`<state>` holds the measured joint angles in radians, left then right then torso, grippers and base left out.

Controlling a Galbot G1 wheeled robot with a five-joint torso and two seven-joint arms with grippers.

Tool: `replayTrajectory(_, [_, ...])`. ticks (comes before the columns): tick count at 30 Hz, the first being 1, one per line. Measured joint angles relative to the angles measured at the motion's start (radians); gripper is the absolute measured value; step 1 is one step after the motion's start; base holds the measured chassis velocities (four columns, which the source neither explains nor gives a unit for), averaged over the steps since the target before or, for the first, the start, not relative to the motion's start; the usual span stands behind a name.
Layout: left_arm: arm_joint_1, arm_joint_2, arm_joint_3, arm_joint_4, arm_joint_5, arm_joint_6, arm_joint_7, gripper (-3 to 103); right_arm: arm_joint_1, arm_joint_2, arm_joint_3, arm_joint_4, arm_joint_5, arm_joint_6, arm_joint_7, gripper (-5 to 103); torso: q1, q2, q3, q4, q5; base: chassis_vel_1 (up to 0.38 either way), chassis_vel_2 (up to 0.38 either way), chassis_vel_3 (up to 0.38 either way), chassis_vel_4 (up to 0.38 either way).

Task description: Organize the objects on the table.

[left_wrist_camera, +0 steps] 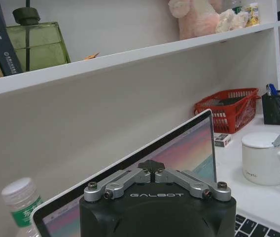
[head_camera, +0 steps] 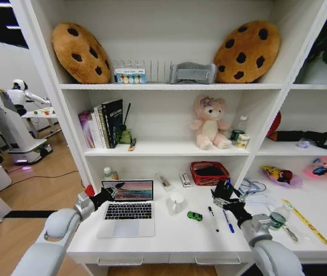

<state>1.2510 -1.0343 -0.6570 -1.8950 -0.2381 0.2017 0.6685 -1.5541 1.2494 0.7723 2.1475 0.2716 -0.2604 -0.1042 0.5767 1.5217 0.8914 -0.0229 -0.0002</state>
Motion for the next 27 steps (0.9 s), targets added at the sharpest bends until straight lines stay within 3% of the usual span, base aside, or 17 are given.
replayTrajectory(4, [0.017,0.003,-0.022,-0.008,-0.005,-0.002,-0.002,0,0.003,0.003,-0.006,-0.007,-0.005,0.002,-0.004,100,0.0,0.0,0.0,0.0001,0.0002,0.0,0.0,0.0,0.0])
replayTrajectory(7, [0.004,-0.006,-0.025,-0.006,-0.017,-0.001,-0.037,0,0.003,0.003,-0.008,-0.014,-0.007,0.005,-0.009,100,0.0,0.0,0.0,0.0001,0.0002,0.0,0.0,0.0,0.0])
replayTrajectory(13, [-0.088,-0.041,0.051,0.026,-0.024,0.02,-0.101,0,0.006,-0.008,0.004,-0.024,0.0,0.01,-0.012,100,0.0,0.0,0.0,-0.0002,0.0003,0.0,0.0,0.0,0.0])
replayTrajectory(19, [-0.168,-0.059,0.13,0.087,-0.007,0.03,-0.108,0,0.008,-0.009,0.018,-0.036,0.001,0.026,-0.013,100,0.0,0.0,0.0,-0.0003,0.0002,0.0,0.0,0.0,0.0])
replayTrajectory(27, [-0.194,-0.057,0.148,0.118,-0.001,0.029,-0.101,0,0.005,-0.002,0.025,-0.04,-0.001,0.032,-0.025,100,0.0,0.0,0.0,-0.0001,0.0002,0.0,0.0,0.0,0.0])
